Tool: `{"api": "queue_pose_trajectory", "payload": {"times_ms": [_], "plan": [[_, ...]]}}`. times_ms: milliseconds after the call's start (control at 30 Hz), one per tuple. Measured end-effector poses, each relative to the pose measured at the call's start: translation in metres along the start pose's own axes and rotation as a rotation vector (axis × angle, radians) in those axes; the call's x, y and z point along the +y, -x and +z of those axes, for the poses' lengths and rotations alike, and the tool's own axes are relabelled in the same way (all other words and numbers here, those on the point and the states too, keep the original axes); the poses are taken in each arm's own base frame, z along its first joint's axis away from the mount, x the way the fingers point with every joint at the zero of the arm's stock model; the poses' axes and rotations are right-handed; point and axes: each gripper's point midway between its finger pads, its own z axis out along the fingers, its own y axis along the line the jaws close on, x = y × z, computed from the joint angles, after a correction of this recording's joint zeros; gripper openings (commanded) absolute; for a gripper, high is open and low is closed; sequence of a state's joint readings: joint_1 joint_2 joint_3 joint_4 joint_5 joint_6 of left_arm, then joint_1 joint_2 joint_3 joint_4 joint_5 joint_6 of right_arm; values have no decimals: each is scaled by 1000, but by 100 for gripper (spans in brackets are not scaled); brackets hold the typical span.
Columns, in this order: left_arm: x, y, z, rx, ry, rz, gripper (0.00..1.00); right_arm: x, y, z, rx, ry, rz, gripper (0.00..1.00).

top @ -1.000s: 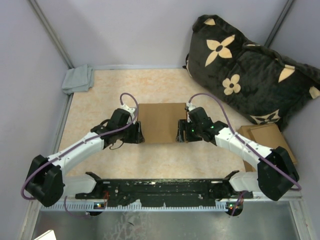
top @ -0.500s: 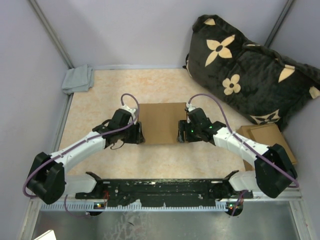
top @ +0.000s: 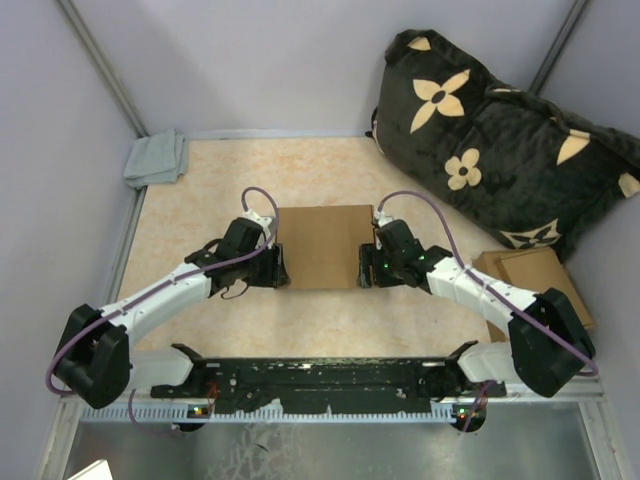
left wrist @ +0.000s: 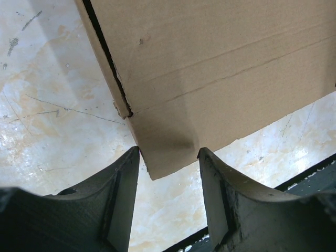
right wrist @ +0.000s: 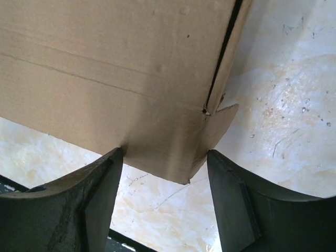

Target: Fold the paper box

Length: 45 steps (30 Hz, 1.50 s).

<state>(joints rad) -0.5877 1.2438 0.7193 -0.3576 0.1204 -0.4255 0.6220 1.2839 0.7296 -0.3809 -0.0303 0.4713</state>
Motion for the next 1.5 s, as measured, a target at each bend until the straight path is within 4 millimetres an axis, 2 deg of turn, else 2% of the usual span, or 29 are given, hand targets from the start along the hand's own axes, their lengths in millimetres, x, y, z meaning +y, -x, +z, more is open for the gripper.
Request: {"api": "queue_pose_trajectory", "payload": {"times_ms": [467,733,1233,1433,1500], "plan": [[-1,0,0,1,-5,-4,55,9,2,-7,-12,50,-1,66],[-1,1,-1,-2,-6,-4,55,7,4,-7,-22,41,-1,66],[1,-2,6,0,-3,-4,54,1,-4,11,-6,24,-1,63],[8,-9,15,1,14,-20,47,-4,-4,22,-10,-3,4,63],[12,-12,17,-2,30,-29,41,-8,-7,26,-9,-17,6,63]]}}
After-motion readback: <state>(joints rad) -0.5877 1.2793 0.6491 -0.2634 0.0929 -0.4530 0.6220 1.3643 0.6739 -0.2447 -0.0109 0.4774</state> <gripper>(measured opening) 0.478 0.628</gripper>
